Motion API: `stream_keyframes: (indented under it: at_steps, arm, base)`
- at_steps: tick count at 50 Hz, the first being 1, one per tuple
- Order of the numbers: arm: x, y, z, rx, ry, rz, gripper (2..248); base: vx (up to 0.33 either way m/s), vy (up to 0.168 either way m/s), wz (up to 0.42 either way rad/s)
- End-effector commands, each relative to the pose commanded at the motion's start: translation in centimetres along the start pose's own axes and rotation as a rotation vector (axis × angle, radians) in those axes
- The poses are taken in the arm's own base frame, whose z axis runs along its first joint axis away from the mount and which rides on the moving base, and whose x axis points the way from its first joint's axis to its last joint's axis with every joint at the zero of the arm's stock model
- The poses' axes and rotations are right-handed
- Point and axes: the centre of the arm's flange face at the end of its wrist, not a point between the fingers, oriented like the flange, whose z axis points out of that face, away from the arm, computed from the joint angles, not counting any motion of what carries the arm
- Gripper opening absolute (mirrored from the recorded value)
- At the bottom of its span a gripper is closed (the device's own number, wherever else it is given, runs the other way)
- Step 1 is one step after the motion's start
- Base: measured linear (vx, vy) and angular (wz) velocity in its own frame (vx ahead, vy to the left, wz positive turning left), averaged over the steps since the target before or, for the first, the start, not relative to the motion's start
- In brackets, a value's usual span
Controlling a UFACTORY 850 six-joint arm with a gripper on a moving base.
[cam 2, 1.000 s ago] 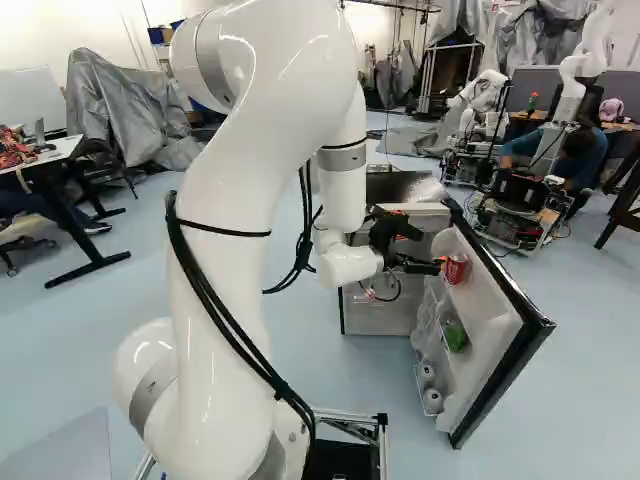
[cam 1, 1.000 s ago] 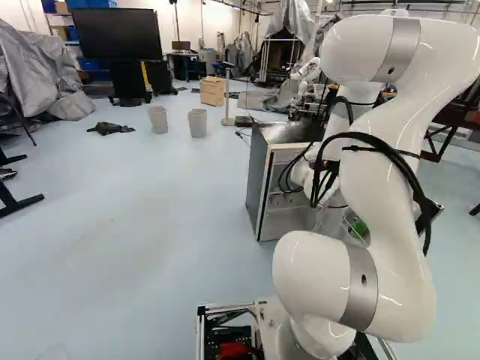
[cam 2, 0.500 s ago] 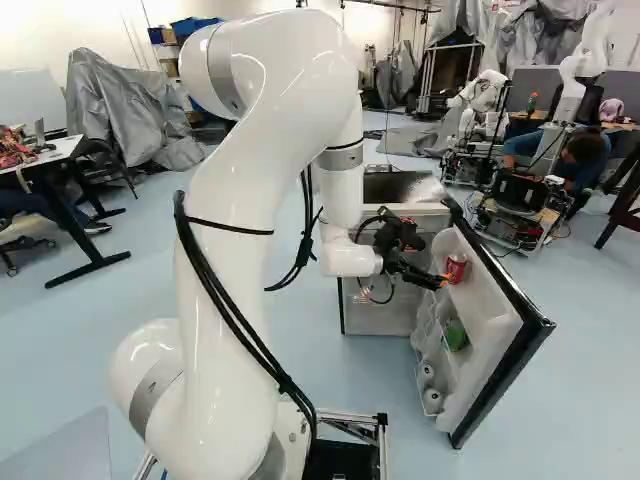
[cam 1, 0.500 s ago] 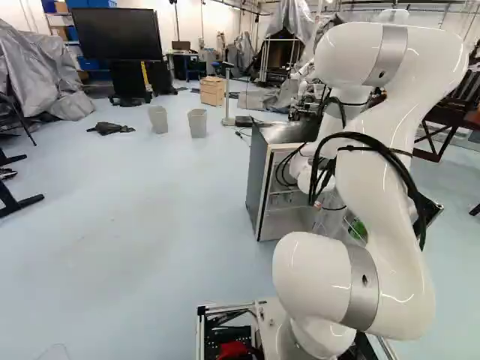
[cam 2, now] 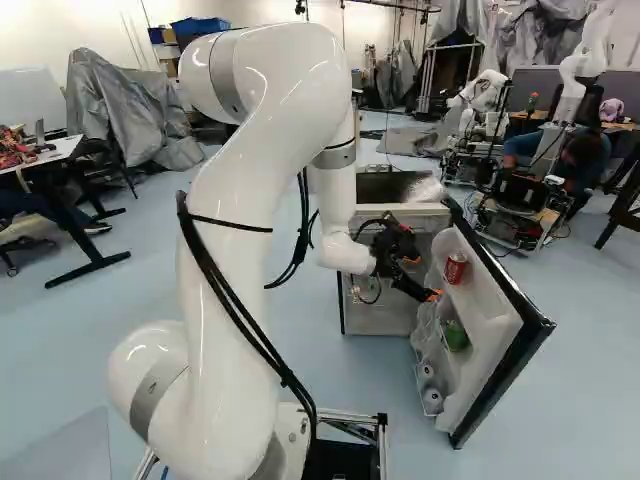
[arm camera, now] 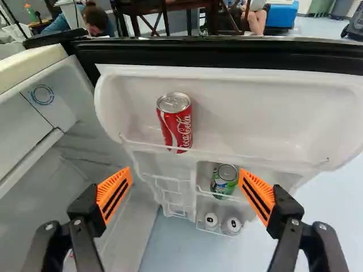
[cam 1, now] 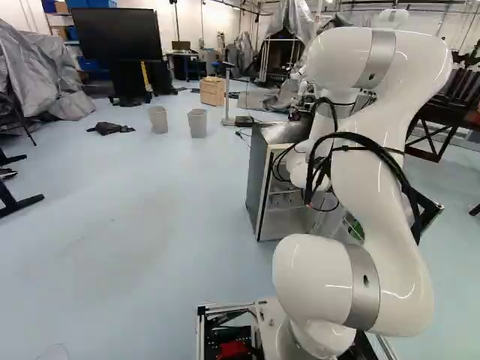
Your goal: Grab a drink from the fridge
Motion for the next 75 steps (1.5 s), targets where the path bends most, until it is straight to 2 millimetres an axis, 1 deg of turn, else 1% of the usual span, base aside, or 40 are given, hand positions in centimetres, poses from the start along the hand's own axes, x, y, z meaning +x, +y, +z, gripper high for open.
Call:
stream_keyframes:
  at_steps: [18,38,55,66,75]
  arm:
    - [1.5,-0.1,-1.0,0.014,0.011,0.023,247]
    - [2.8,-0.9,-2.3,0.027,-0.033,0.064,247]
    - [2.2,-0.9,-3.7,-0.058,-0.07,0.134,247]
    - [1.6,-0.9,-4.8,-0.101,-0.062,0.162,247]
    - [1.7,-1.3,-5.0,-0.114,-0.035,0.172,247]
  base:
    - [0.0,0.0,0.0]
    - [0.0,0.0,0.0]
    - [0.0,0.0,0.0]
    - [0.0,0.0,0.0]
    - [0.0,0.0,0.0]
